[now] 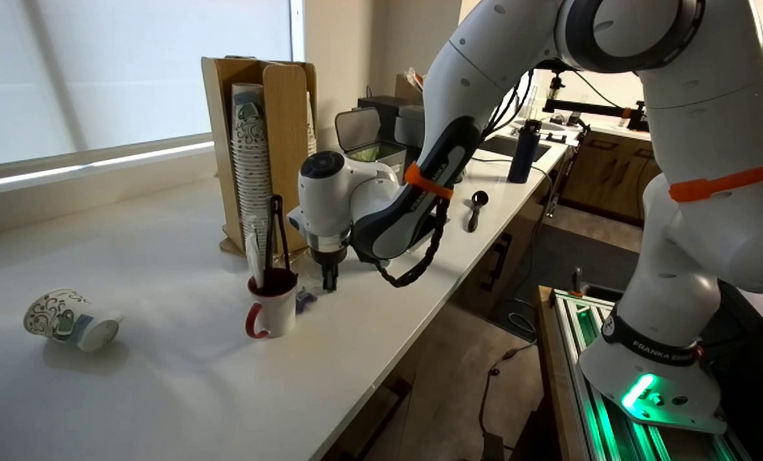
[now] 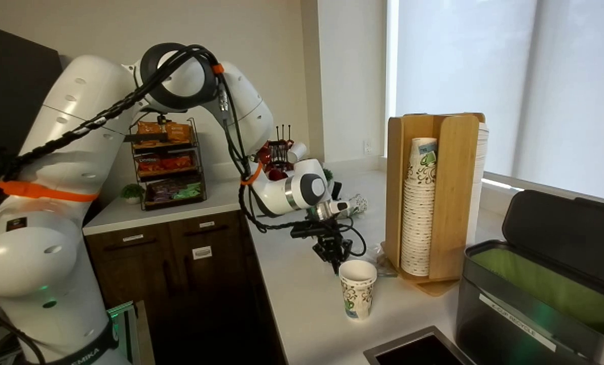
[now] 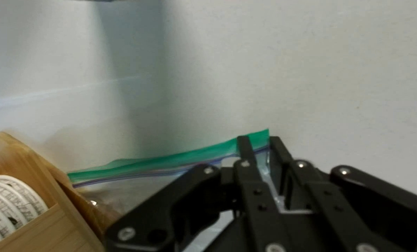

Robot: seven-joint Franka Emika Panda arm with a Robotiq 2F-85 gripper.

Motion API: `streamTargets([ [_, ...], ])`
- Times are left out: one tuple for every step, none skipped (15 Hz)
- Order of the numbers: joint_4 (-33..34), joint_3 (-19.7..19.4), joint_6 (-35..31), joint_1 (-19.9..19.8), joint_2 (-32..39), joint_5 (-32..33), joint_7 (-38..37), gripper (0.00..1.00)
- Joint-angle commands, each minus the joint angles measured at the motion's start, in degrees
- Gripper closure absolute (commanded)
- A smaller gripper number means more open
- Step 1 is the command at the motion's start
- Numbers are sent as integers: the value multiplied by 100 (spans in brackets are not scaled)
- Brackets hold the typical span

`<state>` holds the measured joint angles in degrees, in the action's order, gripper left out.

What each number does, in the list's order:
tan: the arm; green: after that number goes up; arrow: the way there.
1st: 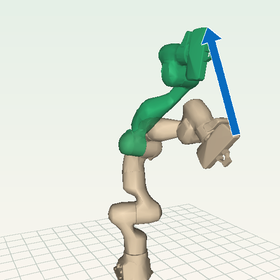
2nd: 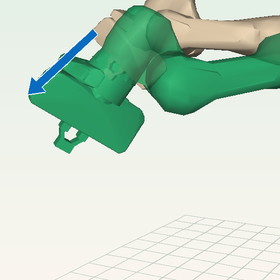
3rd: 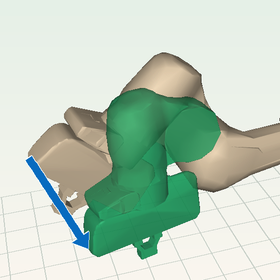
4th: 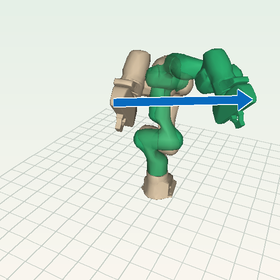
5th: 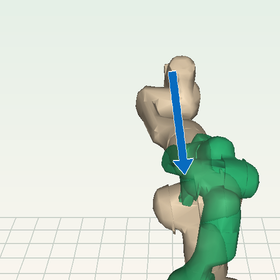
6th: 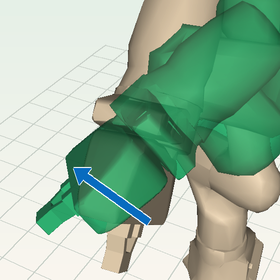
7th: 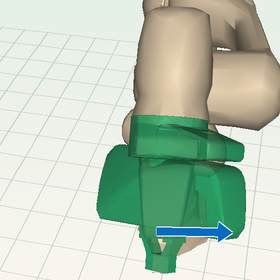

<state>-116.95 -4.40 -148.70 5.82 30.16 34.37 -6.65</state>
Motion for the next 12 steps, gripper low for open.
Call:
streamTargets([
  [61,-73,83,116,49,-89,54,100],
  [44,-79,60,124,31,-75,43,100],
  [-21,-71,2,124,-29,-74,33,100],
  [-88,-91,-31,150,-103,-47,-26,99],
  [-255,-103,-117,172,-278,-17,-94,99],
  [-400,-111,-218,182,-433,3,-137,99],
  [-598,-180,-387,231,-645,95,-295,99],
  [-781,-237,-558,266,-840,167,-447,99],
  [-1011,-333,-736,323,-1093,265,-651,99],
  [-1191,-424,-871,364,-1310,352,-829,99],
  [-1378,-547,-957,414,-1552,487,-1049,99],
  [-1549,-672,-1006,449,-1790,660,-1335,99],
])
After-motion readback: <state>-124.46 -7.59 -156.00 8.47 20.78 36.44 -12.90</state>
